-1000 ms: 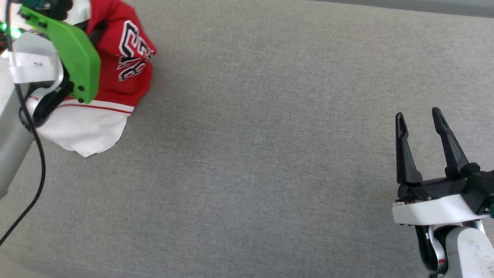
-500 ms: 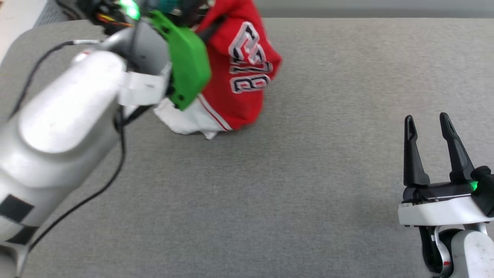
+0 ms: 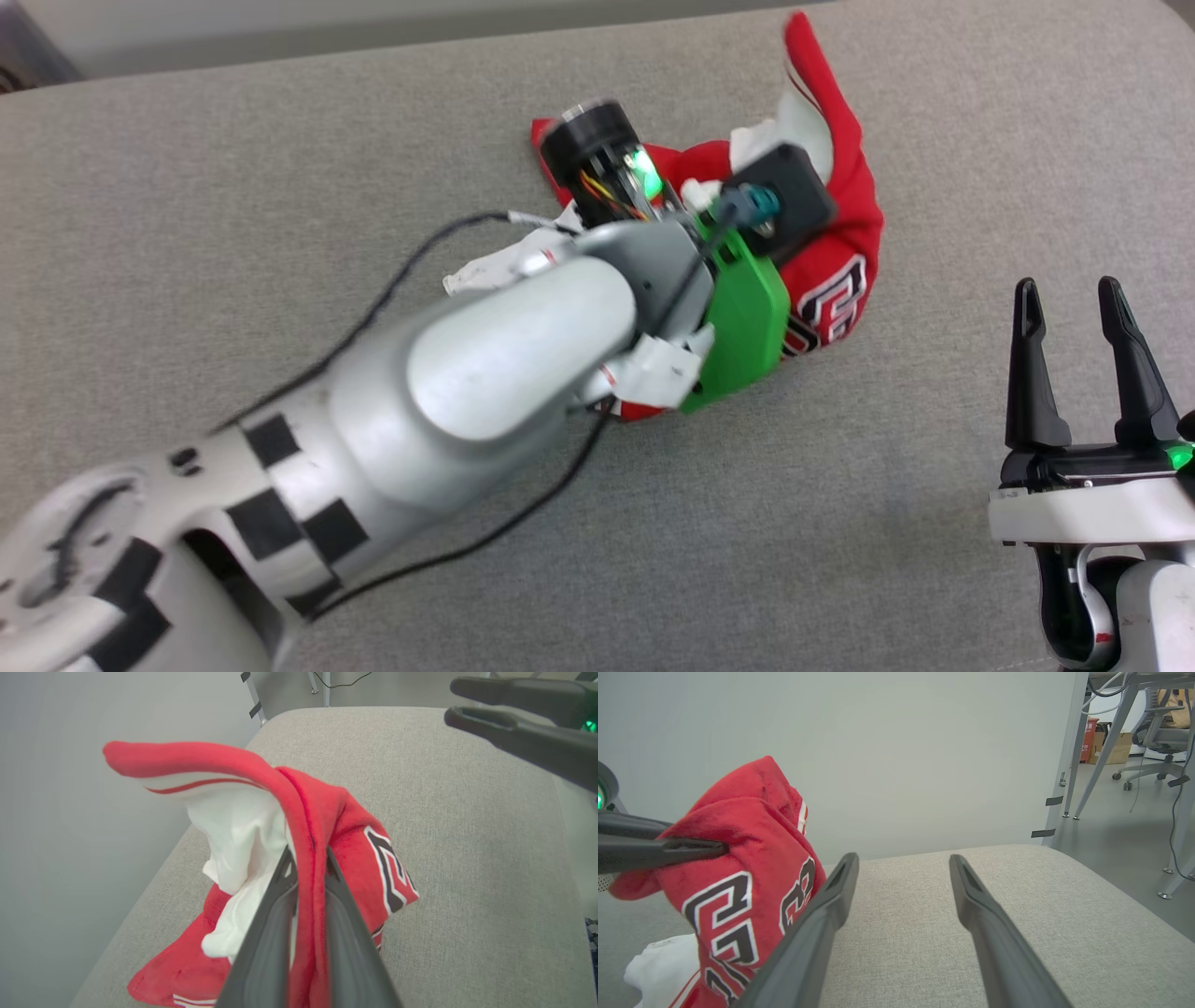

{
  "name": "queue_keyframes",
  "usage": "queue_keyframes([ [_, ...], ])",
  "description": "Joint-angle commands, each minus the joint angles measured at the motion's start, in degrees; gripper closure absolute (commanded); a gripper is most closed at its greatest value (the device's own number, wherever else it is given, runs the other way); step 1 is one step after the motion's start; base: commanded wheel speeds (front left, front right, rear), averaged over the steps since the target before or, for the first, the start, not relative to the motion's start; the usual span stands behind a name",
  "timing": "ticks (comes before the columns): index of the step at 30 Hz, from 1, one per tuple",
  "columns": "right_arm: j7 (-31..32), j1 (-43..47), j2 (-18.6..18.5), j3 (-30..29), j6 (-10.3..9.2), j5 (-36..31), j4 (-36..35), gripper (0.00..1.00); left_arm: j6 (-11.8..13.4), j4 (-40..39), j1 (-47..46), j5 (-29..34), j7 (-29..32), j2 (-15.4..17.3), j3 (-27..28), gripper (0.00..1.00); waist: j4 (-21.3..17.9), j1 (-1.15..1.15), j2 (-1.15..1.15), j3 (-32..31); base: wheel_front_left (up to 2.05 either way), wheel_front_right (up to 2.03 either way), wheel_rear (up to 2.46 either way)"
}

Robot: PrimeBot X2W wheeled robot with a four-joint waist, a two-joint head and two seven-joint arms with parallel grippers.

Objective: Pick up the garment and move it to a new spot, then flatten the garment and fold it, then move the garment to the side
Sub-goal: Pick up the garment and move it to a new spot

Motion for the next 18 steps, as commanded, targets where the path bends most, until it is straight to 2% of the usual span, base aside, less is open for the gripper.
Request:
queue_keyframes([
  [1,-0.3,-0.5,0.0,0.0,-0.04,0.3,-0.1,0.0,-0.1,1.7,2.1,0.0,-0.6,-1.2,-1.0,1.0,-1.7,0.0,0.0,2.3,0.0,0.0,0.0],
  [6,-0.3,-1.6,0.0,0.3,-0.04,0.8,-0.2,0.0,-0.1,7.1,6.9,2.4,-1.4,-5.9,-2.5,1.0,-2.5,0.0,0.0,4.6,0.0,0.0,0.0],
  [9,-0.3,-2.4,0.0,0.7,-0.04,1.1,-0.2,0.0,-0.1,8.0,11.3,5.7,0.7,-7.9,-2.6,1.0,-3.0,0.0,0.0,5.9,0.0,0.0,0.0],
  [15,-0.3,-3.2,0.0,1.1,-0.04,1.3,0.2,0.0,-0.1,7.6,16.7,9.6,3.3,-9.6,-2.6,1.0,-3.6,0.0,0.0,7.2,0.0,0.0,0.0],
  [18,-0.3,-3.2,0.0,1.0,-0.04,1.2,0.4,0.0,-0.1,7.6,17.2,9.8,2.5,-9.9,-2.6,1.0,-3.3,0.0,0.0,7.1,0.0,0.0,0.0],
])
